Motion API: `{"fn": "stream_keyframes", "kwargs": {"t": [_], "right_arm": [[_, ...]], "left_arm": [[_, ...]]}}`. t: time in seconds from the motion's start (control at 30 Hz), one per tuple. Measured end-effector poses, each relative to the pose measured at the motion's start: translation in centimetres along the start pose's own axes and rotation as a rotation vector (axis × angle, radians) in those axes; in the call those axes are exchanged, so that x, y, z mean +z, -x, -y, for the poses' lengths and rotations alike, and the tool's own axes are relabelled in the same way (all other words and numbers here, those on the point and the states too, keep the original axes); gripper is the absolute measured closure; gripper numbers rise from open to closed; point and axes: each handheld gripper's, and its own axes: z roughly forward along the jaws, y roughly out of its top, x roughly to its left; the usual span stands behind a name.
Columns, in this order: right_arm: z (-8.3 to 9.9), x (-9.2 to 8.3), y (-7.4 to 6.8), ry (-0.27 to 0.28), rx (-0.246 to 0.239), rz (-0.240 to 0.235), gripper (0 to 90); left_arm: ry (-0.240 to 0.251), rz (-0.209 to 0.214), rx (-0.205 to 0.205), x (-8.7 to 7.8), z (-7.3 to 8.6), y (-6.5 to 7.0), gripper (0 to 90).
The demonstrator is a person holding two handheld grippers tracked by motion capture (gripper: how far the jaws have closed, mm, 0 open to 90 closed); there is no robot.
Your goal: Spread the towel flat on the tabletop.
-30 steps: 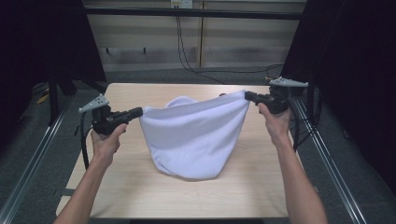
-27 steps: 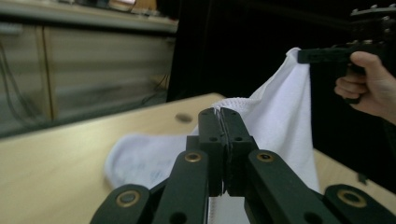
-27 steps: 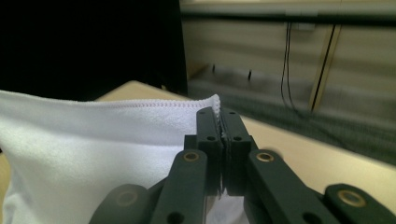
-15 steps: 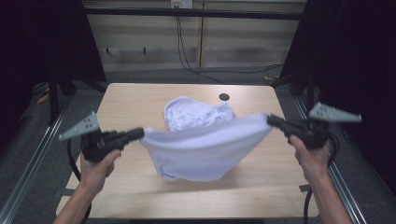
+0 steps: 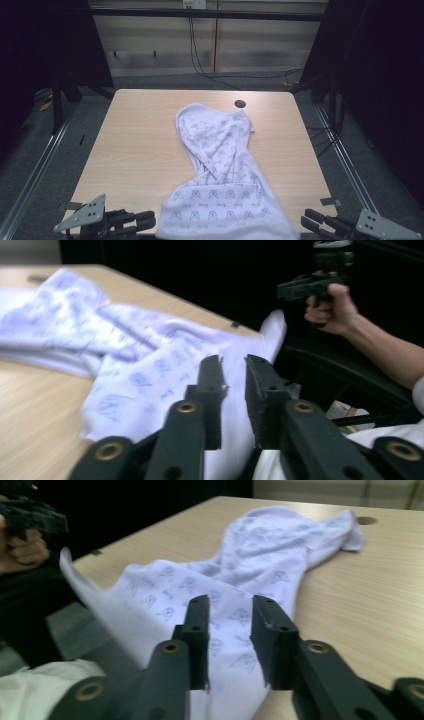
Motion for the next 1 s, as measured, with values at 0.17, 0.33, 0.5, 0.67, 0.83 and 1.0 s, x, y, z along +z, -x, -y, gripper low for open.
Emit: {"fn": "stream_keyframes", "kwargs": {"t": [0.17,0.33,0.5,0.67,0.83,1.0], "right_arm": [[-0.2,3.5,2.4,-0.077,-0.025,0.037,64.5],[-0.8,10.2,6.7,-0.166,-0.007,0.031,63.2],[-2.5,16.3,9.7,-0.24,-0.024,0.054,60.6],[-2.7,20.8,10.9,-0.303,-0.013,0.051,55.7],[-2.1,23.2,11.4,-0.362,-0.022,0.05,54.6],[-1.8,23.5,11.0,-0.375,-0.023,0.038,82.5]], "left_arm": [[-0.115,-0.044,-0.087,2.7,0.1,-5.4,75.4],[-0.222,-0.104,-0.112,8.4,-1.2,-11.4,76.8],[-0.251,-0.139,-0.135,13.8,-2.1,-15.5,80.2],[-0.301,-0.152,-0.131,17.2,-2.0,-16.4,62.6],[-0.363,-0.159,-0.091,19.3,-1.3,-16.2,67.0],[-0.388,-0.213,-0.02,19.5,-1.3,-16.0,90.0]]}}
